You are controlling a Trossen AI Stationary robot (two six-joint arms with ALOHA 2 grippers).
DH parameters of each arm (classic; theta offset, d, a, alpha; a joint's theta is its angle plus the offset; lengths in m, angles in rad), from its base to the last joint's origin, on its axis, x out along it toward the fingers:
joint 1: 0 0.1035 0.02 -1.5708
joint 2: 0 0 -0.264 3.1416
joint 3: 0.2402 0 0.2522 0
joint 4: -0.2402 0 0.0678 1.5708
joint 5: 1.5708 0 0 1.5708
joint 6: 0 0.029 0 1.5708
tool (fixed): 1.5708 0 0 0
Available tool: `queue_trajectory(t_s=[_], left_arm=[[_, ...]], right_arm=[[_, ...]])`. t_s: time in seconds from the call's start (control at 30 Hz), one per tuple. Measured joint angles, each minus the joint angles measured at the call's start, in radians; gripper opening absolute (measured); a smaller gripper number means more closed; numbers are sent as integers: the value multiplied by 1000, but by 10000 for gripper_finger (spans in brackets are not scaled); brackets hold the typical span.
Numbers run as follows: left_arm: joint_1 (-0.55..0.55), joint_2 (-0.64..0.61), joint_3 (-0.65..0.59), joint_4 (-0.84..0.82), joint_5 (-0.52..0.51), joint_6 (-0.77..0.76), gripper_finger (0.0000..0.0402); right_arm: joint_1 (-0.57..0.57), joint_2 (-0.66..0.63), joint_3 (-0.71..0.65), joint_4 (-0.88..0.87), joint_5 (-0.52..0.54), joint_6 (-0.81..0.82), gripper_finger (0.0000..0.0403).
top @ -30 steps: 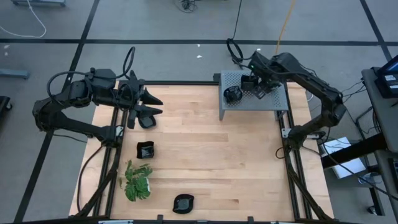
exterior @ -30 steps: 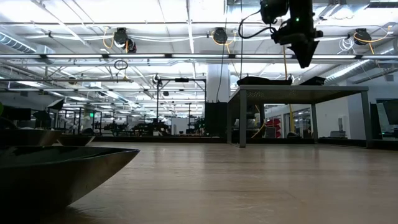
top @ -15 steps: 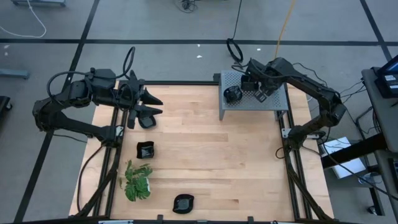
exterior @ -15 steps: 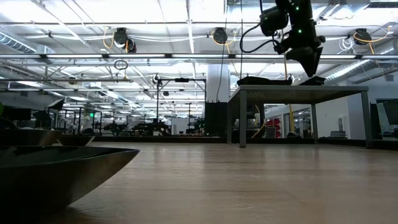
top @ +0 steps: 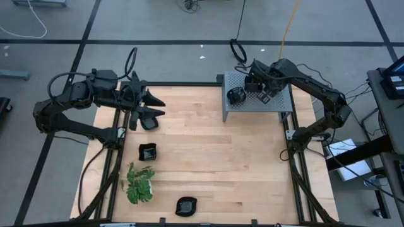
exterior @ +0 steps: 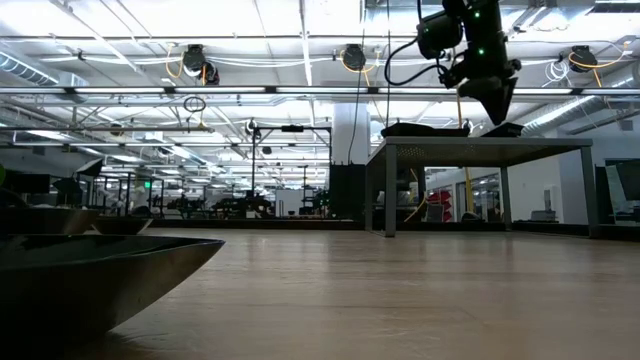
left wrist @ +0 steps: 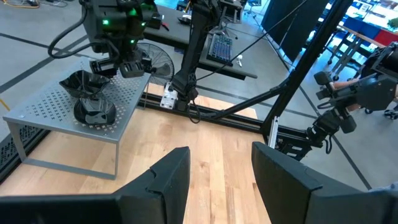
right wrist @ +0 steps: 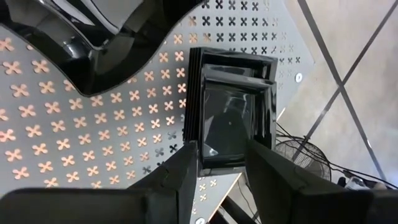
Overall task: Pick & Place Mini shaped plates
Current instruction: Stack the square plate on the square plates on the shelf
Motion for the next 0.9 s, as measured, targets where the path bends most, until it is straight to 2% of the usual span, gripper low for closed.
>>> queue_trajectory(t_s=[0.3,0.43,0.57,0.9], left_arm=[[0,0,0,0,0,0,175],[0,0,0,0,0,0,175],[0,0,0,0,0,0,175],[0,0,0,0,0,0,175]], right_arm=[[0,0,0,14,-1,0,123],[0,0,0,15,-78,-2,123],[1,0,0,22,-25,-11,123],[-4,0,-85,31,-24,-27,123]])
